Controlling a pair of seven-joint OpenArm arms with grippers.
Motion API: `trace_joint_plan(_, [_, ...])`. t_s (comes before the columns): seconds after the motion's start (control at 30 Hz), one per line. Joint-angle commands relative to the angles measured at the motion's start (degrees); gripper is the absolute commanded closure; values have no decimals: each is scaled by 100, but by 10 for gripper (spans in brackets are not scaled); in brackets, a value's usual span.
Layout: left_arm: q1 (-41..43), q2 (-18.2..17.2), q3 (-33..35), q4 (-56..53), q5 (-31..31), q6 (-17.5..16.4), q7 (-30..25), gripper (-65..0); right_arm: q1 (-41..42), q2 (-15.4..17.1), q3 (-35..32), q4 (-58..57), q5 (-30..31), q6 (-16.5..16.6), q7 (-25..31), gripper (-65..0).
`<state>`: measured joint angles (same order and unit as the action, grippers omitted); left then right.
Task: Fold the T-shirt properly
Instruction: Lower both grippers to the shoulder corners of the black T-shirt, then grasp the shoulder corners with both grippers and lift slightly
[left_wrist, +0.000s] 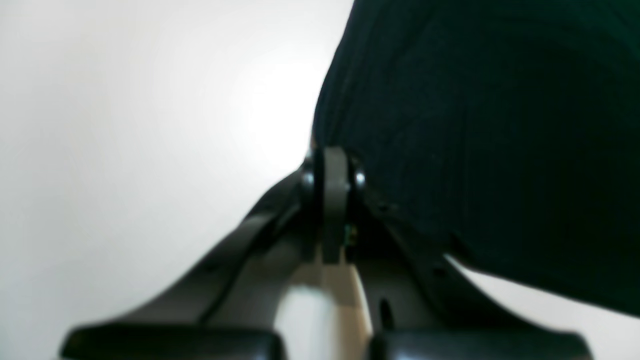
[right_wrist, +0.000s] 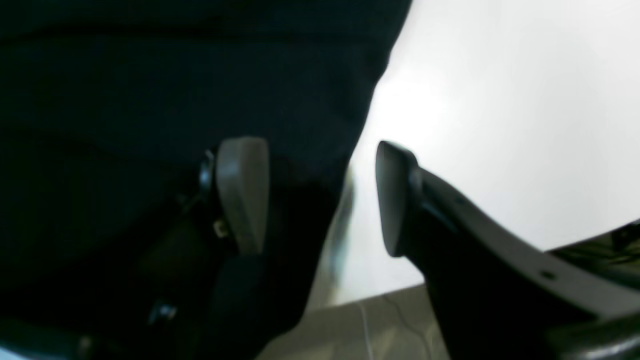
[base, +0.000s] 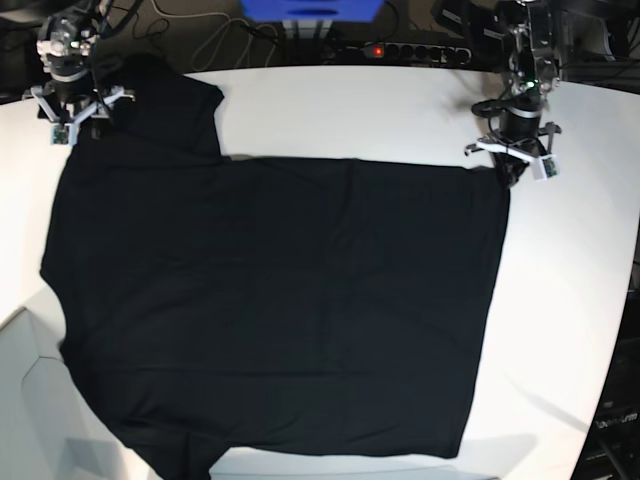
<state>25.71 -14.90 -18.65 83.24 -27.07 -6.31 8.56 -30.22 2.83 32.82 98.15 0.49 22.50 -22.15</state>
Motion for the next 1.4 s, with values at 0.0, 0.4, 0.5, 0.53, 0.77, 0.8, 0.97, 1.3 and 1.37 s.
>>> trace_joint_plan(0.0, [79, -27, 6, -3, 48, -7, 265, 0, -16, 55, 19, 1, -1, 66, 48, -345])
trace_joint_plan(0.4, [123, -27, -3, -3, 56, 28, 265, 0, 81, 240, 46, -624, -1, 726, 39, -262])
trace_joint_plan(0.5, [158, -27, -3, 5, 56, 28, 248, 0, 81, 240, 142, -632, -1, 1095, 39, -101])
trace_joint_plan(0.53, [158, -27, -3, 5, 56, 28, 248, 0, 99, 222, 213, -615, -1, 1095, 39, -45])
trace_joint_plan(0.77, [264, -36, -29, 172, 56, 28, 248, 0, 116, 249, 353, -580, -1, 1095, 75, 0])
trace_joint_plan(0.8, [352, -36, -108, 252, 56, 28, 248, 0, 116, 249, 389, -527, -1, 1095, 75, 0])
trace_joint_plan(0.97, [571, -18, -416, 814, 56, 28, 265, 0, 63, 143, 617, 229, 17, 1112, 48, 0])
trace_joint_plan(1.3, [1169, -18, -873, 1500, 30, 2, 265, 0, -288, -85, 696, 1653, 17, 1112, 48, 0])
trace_joint_plan(1.37, [1310, -18, -978, 1561, 21, -7, 265, 0, -306, -147, 828, 1732, 26, 1121, 83, 0])
